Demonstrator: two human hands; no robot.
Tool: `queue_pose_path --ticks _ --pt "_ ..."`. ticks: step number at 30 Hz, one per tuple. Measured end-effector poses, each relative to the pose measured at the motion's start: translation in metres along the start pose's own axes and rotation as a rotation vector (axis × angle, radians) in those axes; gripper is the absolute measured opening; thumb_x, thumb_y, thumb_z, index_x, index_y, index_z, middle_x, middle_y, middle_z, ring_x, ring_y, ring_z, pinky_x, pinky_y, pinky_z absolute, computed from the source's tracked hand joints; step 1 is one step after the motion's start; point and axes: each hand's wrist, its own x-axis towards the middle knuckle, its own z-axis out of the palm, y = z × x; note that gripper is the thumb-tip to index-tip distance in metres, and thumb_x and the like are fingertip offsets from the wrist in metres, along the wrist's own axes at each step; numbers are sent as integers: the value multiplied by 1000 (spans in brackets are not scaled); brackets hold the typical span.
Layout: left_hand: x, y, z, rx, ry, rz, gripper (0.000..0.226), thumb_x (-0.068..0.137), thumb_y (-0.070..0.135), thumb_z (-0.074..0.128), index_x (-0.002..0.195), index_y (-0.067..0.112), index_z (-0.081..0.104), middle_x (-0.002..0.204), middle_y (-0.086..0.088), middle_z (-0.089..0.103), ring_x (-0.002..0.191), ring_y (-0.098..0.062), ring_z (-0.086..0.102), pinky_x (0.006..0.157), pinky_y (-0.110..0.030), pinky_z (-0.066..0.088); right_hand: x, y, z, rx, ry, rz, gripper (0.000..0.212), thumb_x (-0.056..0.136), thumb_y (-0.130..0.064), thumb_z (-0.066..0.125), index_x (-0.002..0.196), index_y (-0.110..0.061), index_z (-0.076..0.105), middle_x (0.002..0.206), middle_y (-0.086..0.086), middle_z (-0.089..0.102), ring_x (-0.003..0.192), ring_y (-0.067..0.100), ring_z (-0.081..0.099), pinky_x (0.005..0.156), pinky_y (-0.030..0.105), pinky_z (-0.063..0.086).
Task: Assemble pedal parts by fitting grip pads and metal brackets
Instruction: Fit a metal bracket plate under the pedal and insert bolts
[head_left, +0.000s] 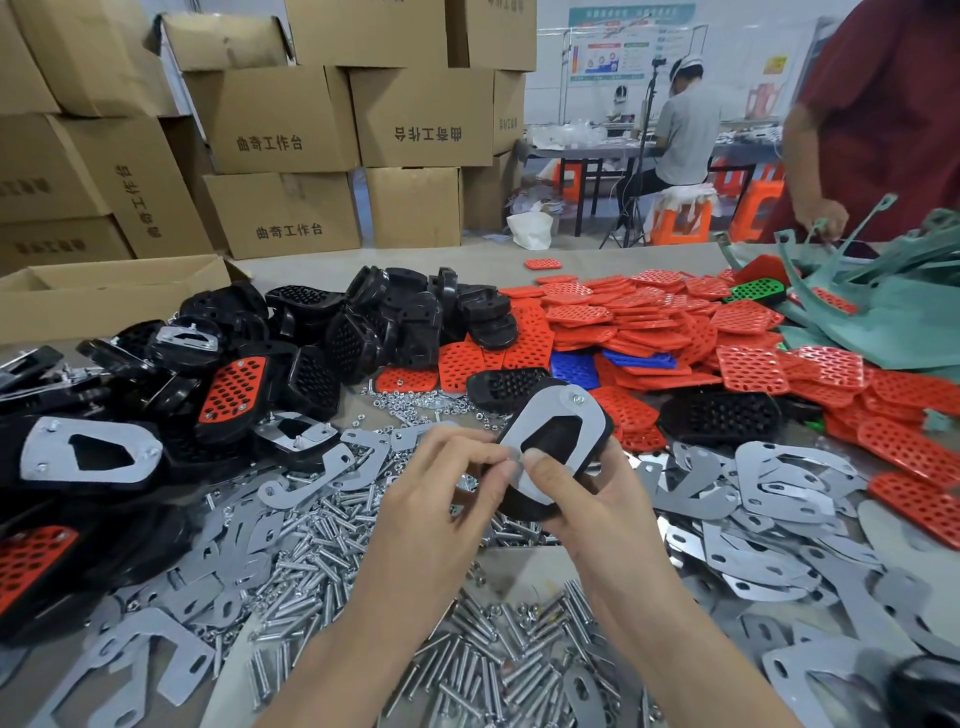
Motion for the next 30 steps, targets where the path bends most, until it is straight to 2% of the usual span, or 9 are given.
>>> queue_pose_path --ticks 4,7,13,16,19,21,26,28,30 --pt "-1 1 1 101 25 93 26 101 40 53 103 19 67 111 11 59 90 -5 66 67 -24 57 -1 -2 1 -41 15 -9 35 71 -44 81 105 -43 69 110 -3 79 103 20 75 101 56 55" --pt "-1 3 0 187 32 128 23 101 36 53 103 18 66 110 8 61 86 -5 64 68 -21 55 -3 -3 2 -62 33 -28 30 76 -38 79 103 -46 68 107 -7 78 102 17 75 98 50 56" --pt "-1 3 -1 262 27 158 26 103 36 51 100 15 65 104 6 62 76 -10 64 59 -30 58 -8 -7 5 -116 77 -60 28 89 -27 80 97 -49 64 100 -14 78 94 6 74 85 32 51" --pt "-1 1 -1 257 38 145 25 103 38 50 98 16 62 100 7 61 74 -13 64 56 -34 57 -10 -8 6 -132 79 -62 31 93 -21 76 96 -49 63 99 -13 78 92 4 74 82 28 51" --pt "-1 -2 -2 284 26 181 20 104 36 50 106 21 64 108 9 62 77 -9 64 60 -29 57 -8 -8 7 -111 86 -58 30 88 -25 81 94 -50 64 98 -11 79 91 7 75 84 34 54" --pt "-1 -3 -1 288 8 183 18 104 33 50 114 28 63 113 11 62 81 -7 65 64 -25 57 -7 -8 6 -73 87 -47 26 79 -31 79 93 -48 66 100 -9 79 94 10 75 91 42 58" --pt "-2 -3 -3 117 -90 81 33 104 27 44 131 34 61 122 17 55 100 -3 62 78 -17 52 -4 -5 2 25 70 -6 28 77 -29 78 103 -38 70 107 0 79 102 19 76 99 55 56" --pt "-3 0 -2 55 -106 3 34 105 40 43 138 40 52 125 24 55 107 -1 61 82 -12 49 -2 -5 1 57 62 9 34 78 -28 78 111 -33 69 110 2 79 104 23 76 100 56 56" --pt "-2 2 -1 -10 -94 -98 33 101 59 43 132 48 48 126 29 56 113 2 60 80 -11 50 -1 -4 0 71 58 20 40 78 -28 77 117 -30 68 113 5 78 105 26 76 100 57 55"
